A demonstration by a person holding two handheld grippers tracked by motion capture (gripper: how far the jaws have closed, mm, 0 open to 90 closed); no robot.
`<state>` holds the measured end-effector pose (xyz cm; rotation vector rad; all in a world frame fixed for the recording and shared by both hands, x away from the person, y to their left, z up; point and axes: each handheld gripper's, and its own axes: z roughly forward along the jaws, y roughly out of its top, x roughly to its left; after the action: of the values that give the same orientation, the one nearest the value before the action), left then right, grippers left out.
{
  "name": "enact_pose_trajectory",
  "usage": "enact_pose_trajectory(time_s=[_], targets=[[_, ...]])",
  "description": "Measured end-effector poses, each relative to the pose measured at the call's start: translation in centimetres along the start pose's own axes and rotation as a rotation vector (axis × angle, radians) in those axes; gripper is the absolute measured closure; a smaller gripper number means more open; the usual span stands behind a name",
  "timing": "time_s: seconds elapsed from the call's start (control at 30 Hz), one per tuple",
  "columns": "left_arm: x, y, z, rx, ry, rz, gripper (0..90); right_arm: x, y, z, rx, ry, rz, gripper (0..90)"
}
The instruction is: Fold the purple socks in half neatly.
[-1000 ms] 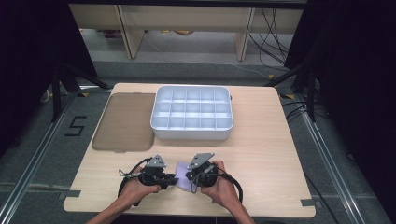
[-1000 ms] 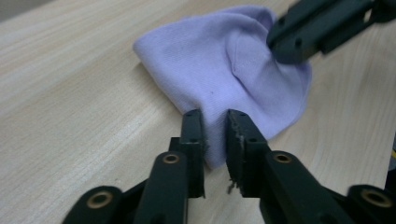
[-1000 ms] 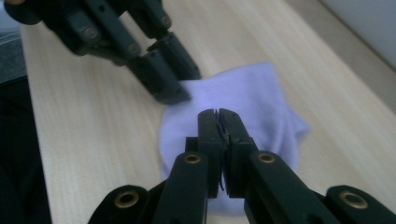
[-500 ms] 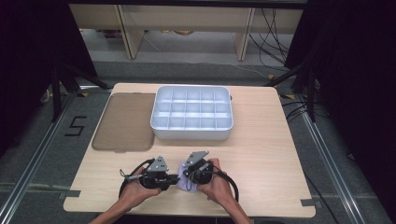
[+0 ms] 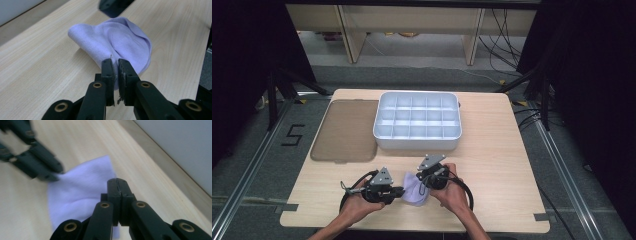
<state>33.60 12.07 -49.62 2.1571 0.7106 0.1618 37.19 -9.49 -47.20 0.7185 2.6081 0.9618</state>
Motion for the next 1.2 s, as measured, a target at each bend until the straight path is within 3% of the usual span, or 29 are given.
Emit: enact_pose_trajectory(time_s=[0.07, 0.2, 0.27, 0.3, 0.53, 0.57, 0.63, 0.7, 0.73, 0.8, 0.83, 0.9, 0.97, 1.2], targets=[[0.0, 0.0, -0.1, 0.014, 0.001, 0.013, 82.9, 0.5, -0.5, -0.7, 0.017, 0.018, -0.002, 90.0], [-0.4, 0.2, -0.2, 0.006, 0.000, 0.026, 82.8, 0.7, -2.1, 0.4, 0.088, 0.038, 0.026, 90.0], [-0.7, 0.4, -0.2, -0.005, 0.001, 0.025, 82.8, 0.6, -2.1, 0.9, 0.072, 0.049, 0.045, 90.0], [-0.8, 0.5, -0.2, -0.008, 0.002, 0.045, 82.8, 0.6, -2.0, 0.8, 0.088, 0.044, 0.043, 90.0], [-0.9, 0.7, -0.3, -0.001, -0.004, 0.059, 82.8, 0.9, -1.7, 1.0, 0.084, 0.057, 0.033, 90.0], [-1.1, 0.6, -0.3, -0.014, -0.003, 0.039, 82.8, 0.9, -1.7, 0.8, 0.067, 0.051, 0.035, 90.0], [-1.1, 0.6, -0.4, -0.009, 0.002, 0.051, 82.8, 0.7, -1.6, 0.1, 0.044, 0.044, 0.040, 90.0], [-1.0, 0.7, -0.4, -0.009, 0.001, 0.062, 82.8, 0.6, -1.7, -0.4, 0.044, 0.043, 0.047, 90.0], [-1.0, 0.7, -0.4, -0.009, -0.003, 0.067, 82.9, 0.4, -2.0, -0.9, 0.070, 0.026, 0.063, 90.0], [-1.1, 0.8, -0.5, -0.003, -0.007, 0.069, 82.8, 0.2, -2.3, -0.8, 0.075, 0.029, 0.060, 90.0], [-1.2, 0.9, -0.5, -0.011, 0.000, 0.075, 82.9, 0.1, -2.7, -0.3, 0.090, 0.057, 0.070, 90.0], [-1.3, 1.0, -0.4, -0.021, -0.007, 0.065, 82.9, 0.2, -2.9, 0.3, 0.076, 0.060, 0.076, 90.0], [-1.4, 1.4, -0.3, -0.010, -0.005, 0.105, 82.9, 0.3, -2.7, 0.3, 0.089, 0.055, 0.088, 90.0], [-2.3, 2.1, 0.6, -0.017, -0.029, 0.119, 83.3, 0.0, -2.9, 0.3, 0.086, 0.074, 0.096, 90.0]])
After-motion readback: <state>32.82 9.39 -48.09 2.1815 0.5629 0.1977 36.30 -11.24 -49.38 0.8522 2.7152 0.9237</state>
